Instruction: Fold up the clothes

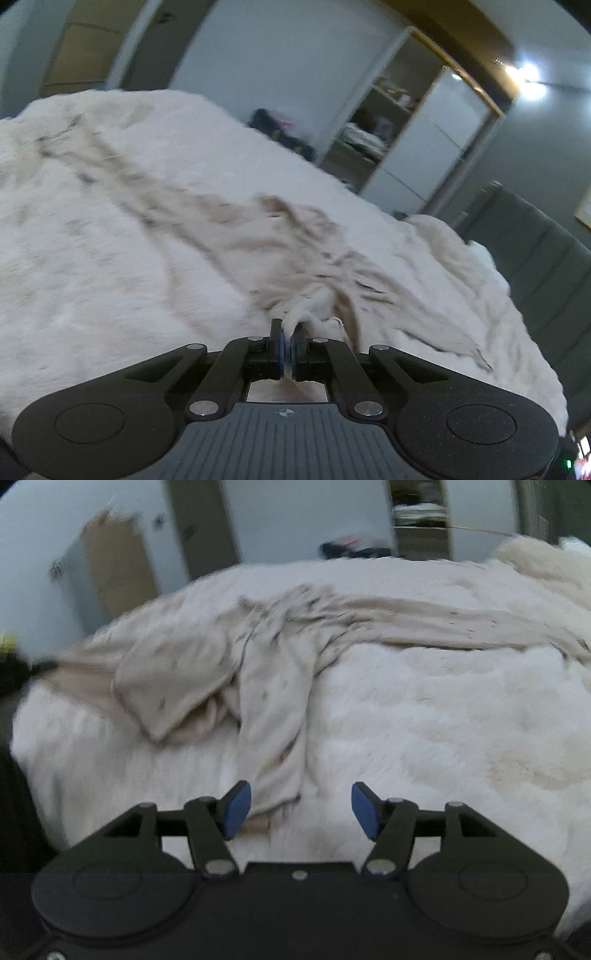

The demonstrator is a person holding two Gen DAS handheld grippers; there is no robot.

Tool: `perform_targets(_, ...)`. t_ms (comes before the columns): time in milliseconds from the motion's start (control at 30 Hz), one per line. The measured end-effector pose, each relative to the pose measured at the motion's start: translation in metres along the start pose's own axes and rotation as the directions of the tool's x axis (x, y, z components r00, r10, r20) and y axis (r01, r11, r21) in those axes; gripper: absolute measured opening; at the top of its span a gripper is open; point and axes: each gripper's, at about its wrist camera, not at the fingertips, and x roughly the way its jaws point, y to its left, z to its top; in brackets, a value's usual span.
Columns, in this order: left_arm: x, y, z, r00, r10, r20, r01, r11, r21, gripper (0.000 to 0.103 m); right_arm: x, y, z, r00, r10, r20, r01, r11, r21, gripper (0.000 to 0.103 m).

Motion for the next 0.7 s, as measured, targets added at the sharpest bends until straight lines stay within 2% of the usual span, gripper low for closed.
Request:
perform_targets(167,0.017,0.013,-0.017,0.997,0.062,-0.050,-0.061,0.998,0.026,0.003,0.021,0.018,-0.006,0.992,-0.102,-0.072,0.087,0.980,-0.179,0.060)
perform_targets(267,0.032,0.014,-0.030,0.991,0.102,-0.082,-0.099,0.994,0.041,0.007,0.029,0.028,0.000,0.993,-0.120,-0.014,0.111,0.953,-0.281,0.060)
perform_targets(333,0.042,0.019,-0.039,0.985,0.129,-0.113,-0.126,0.991,0.034,0.024,0.034,0.031,0.005,0.995,-0.098,0.007,0.096,0.944,-0.315,0.058)
perform_targets(367,0.046,0.021,-0.041,0.984,0.124,-0.130,-0.121,0.992,0.027,0.044,0.040,0.034,0.008,0.996,-0.084,0.011,0.082,0.938,-0.337,0.056)
perform_targets(400,0.052,0.020,-0.042,0.983,0.112,-0.143,-0.109,0.994,0.029,0.053,0.047,0.036,0.012,0.997,-0.073,0.007,0.071,0.931,-0.358,0.047)
perform_targets(433,0.057,0.019,-0.043,0.983,0.100,-0.155,-0.096,0.995,0.033,0.053,0.051,0.038,0.015,0.998,-0.066,0.004,0.063,0.927,-0.370,0.032)
perform_targets(467,0.060,0.019,-0.043,0.983,0.095,-0.160,-0.091,0.995,0.035,0.054,0.054,0.040,0.019,0.998,-0.057,0.002,0.054,0.926,-0.374,0.024)
perform_targets(500,0.068,0.016,-0.044,0.980,0.080,-0.180,-0.073,0.996,0.042,0.053,0.056,0.041,0.023,0.999,-0.043,0.004,0.041,0.928,-0.369,0.009)
perform_targets(533,0.078,0.012,-0.046,0.977,0.060,-0.206,-0.051,0.997,0.051,0.052,0.057,0.042,0.029,1.000,-0.029,0.007,0.030,0.931,-0.363,0.007)
perform_targets(567,0.082,0.010,-0.046,0.975,0.053,-0.215,-0.042,0.998,0.055,0.038,0.058,0.041,0.036,1.000,-0.016,0.010,0.019,0.935,-0.355,0.006)
perform_targets(600,0.090,0.006,-0.046,0.969,0.017,-0.246,0.000,0.998,0.069,0.004,0.057,0.040,0.044,1.000,-0.002,0.016,0.008,0.940,-0.341,0.005)
perform_targets(700,0.097,-0.007,-0.040,0.958,-0.096,-0.269,0.114,0.992,0.052,0.000,0.038,0.031,0.075,0.996,0.043,0.074,-0.023,0.969,-0.246,0.004)
